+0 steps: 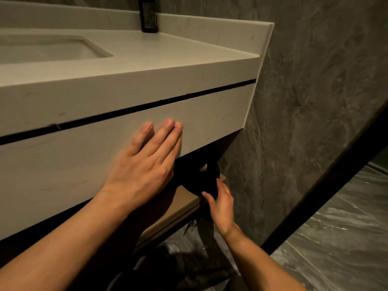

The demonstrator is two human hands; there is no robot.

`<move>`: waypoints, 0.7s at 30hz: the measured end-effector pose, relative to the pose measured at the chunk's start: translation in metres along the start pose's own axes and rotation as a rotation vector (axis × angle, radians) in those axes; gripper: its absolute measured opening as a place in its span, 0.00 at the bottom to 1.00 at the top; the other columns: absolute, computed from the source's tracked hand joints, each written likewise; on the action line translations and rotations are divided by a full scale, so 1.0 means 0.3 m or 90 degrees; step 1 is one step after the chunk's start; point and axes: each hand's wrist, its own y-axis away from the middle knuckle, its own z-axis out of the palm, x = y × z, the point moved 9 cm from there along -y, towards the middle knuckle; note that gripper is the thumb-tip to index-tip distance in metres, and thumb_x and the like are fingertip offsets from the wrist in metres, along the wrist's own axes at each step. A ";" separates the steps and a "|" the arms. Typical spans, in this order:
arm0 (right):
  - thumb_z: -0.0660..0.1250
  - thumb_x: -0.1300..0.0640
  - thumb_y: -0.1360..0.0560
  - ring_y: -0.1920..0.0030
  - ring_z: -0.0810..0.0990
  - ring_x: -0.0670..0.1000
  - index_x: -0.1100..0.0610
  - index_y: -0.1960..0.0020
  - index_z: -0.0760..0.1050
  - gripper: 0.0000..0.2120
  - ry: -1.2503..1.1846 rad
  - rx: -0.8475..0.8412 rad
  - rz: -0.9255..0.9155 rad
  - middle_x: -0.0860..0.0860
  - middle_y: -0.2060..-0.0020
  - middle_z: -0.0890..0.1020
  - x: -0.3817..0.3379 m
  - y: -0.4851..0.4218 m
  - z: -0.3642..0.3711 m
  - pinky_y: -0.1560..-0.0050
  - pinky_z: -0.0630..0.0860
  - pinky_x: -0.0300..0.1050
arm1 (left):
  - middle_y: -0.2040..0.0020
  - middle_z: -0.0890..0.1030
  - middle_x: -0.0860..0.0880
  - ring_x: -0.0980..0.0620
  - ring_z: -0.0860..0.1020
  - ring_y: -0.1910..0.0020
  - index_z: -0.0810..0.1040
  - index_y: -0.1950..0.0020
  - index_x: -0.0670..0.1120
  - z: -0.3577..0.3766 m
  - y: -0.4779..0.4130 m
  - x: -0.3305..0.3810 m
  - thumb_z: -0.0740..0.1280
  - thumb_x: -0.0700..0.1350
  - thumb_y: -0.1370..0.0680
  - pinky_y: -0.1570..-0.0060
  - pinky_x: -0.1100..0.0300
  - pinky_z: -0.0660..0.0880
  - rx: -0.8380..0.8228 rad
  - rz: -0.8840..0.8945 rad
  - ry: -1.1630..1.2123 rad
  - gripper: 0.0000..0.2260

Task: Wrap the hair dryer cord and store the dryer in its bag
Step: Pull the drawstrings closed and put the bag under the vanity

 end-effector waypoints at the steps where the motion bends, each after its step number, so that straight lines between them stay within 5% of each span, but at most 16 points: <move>1: 0.76 0.57 0.25 0.27 0.75 0.59 0.65 0.24 0.70 0.33 0.004 -0.009 0.003 0.62 0.28 0.77 0.005 -0.023 0.001 0.26 0.66 0.43 | 0.21 0.61 0.40 0.43 0.58 0.21 0.60 0.22 0.37 0.002 0.001 0.000 0.58 0.46 0.18 0.24 0.42 0.56 -0.001 0.001 -0.005 0.26; 12: 0.76 0.56 0.24 0.27 0.74 0.61 0.66 0.24 0.70 0.32 0.025 -0.056 0.020 0.63 0.28 0.76 -0.036 -0.148 0.041 0.29 0.62 0.38 | 0.20 0.60 0.40 0.44 0.57 0.20 0.60 0.22 0.37 0.009 -0.010 -0.004 0.57 0.54 0.18 0.24 0.43 0.55 -0.041 -0.003 -0.026 0.30; 21: 0.71 0.43 0.22 0.24 0.71 0.56 0.59 0.20 0.65 0.37 0.163 -0.099 0.016 0.56 0.23 0.73 -0.032 -0.204 0.062 0.24 0.67 0.49 | 0.20 0.59 0.40 0.43 0.55 0.20 0.59 0.22 0.36 0.016 -0.005 -0.005 0.55 0.58 0.17 0.24 0.43 0.55 -0.057 0.002 -0.011 0.32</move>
